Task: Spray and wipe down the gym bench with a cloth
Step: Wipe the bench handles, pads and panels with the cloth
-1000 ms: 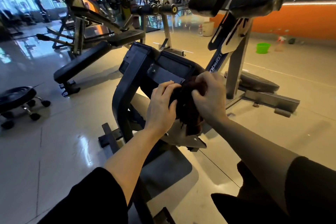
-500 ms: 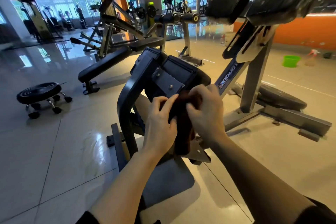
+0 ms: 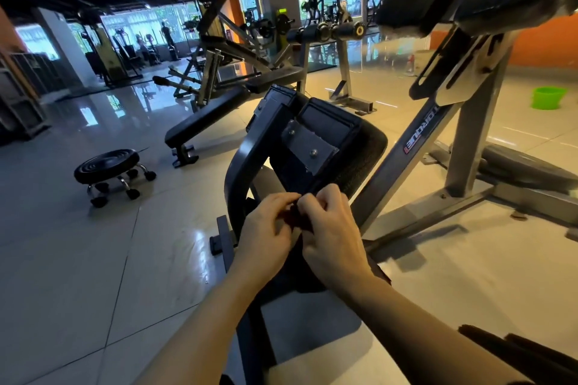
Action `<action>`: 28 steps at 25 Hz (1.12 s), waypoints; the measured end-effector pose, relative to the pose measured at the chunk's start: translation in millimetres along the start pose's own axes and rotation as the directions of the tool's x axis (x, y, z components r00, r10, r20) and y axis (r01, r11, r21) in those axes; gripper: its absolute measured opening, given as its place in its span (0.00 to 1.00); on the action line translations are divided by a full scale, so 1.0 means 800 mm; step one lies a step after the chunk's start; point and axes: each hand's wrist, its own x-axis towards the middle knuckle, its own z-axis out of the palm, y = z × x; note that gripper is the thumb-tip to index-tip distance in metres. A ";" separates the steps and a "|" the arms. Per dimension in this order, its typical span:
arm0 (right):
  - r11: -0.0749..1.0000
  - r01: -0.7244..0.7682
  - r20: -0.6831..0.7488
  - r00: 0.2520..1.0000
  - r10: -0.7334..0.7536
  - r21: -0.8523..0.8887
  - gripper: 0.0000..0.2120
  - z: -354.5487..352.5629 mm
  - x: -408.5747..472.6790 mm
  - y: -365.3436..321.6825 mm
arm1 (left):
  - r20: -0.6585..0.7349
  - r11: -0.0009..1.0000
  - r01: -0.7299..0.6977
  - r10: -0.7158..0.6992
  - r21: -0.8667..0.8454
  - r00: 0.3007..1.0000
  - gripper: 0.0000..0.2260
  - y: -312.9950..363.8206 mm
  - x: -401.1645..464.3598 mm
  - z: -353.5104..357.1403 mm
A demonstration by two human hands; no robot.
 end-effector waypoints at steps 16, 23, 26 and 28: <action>0.997 0.073 -0.035 0.997 -0.075 -0.038 0.15 -0.002 -0.007 0.039 | -0.190 0.998 0.036 -0.026 0.047 0.982 0.14 0.005 0.013 0.025; 1.000 0.012 -0.557 0.830 -0.005 0.008 0.10 -0.008 0.015 0.031 | -0.130 0.999 0.031 -0.026 0.036 0.991 0.17 -0.001 0.008 0.018; 0.999 -0.040 -0.471 0.881 0.036 0.003 0.11 0.001 0.016 0.035 | -0.103 0.999 0.017 -0.013 0.037 0.995 0.17 -0.002 0.004 0.016; 0.998 0.002 -0.360 0.933 -0.024 -0.060 0.12 0.018 0.001 0.034 | -0.088 0.999 0.005 -0.001 0.047 0.996 0.18 -0.004 0.002 0.015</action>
